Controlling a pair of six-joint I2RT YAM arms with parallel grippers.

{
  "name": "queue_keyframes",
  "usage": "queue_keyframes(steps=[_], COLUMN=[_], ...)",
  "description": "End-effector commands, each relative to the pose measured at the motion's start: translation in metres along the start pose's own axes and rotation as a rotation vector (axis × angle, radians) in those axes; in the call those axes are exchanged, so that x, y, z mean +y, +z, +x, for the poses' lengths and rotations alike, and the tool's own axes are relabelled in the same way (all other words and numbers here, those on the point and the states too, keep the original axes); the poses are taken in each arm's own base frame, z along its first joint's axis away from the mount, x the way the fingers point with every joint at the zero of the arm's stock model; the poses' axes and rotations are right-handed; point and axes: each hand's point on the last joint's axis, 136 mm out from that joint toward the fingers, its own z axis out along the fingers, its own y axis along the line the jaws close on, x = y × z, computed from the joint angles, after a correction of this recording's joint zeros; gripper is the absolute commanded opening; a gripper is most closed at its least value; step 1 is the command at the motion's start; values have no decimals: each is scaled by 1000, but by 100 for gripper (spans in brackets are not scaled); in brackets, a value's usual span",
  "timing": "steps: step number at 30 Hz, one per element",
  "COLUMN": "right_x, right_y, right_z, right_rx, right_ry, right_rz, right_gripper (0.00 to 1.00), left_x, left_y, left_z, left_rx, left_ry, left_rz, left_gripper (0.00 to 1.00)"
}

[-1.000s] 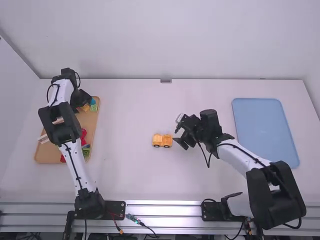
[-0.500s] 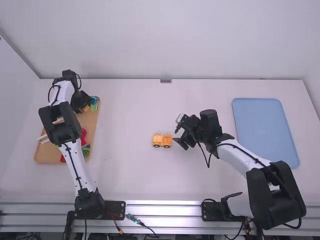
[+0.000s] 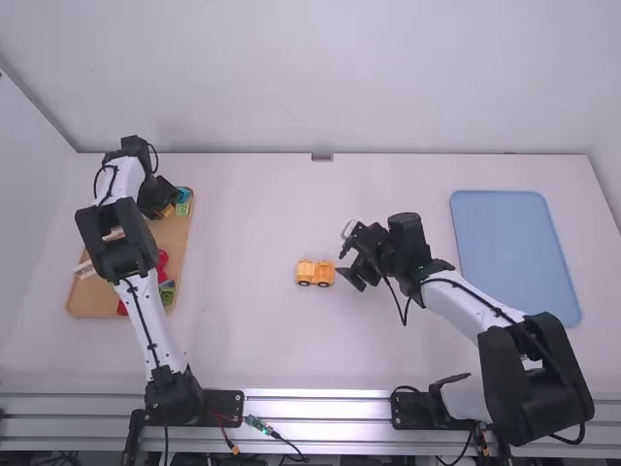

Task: Assemble lego blocks to make yellow taxi

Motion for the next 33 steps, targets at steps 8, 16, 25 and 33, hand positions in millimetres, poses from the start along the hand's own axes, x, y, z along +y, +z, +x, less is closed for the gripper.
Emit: queue_keyframes(steps=[8, 16, 25, 33], right_x=[-7, -6, -7, -6], right_y=[-3, -3, -3, -3], right_z=[-6, -7, -6, -6], right_rx=[-6, -6, -6, -3], right_ry=[-5, -5, -4, -3], right_rz=[28, 28, 28, 26], right_gripper=[99, 99, 99, 99], left_x=[-3, -3, -11, -10], left_y=[7, 7, 7, 7], left_z=[13, 14, 17, 16], left_rx=[42, 46, 66, 61], left_ry=[-6, -7, -7, -7], left_rz=[4, 2, 46, 41], left_gripper=[45, 42, 34, 30])
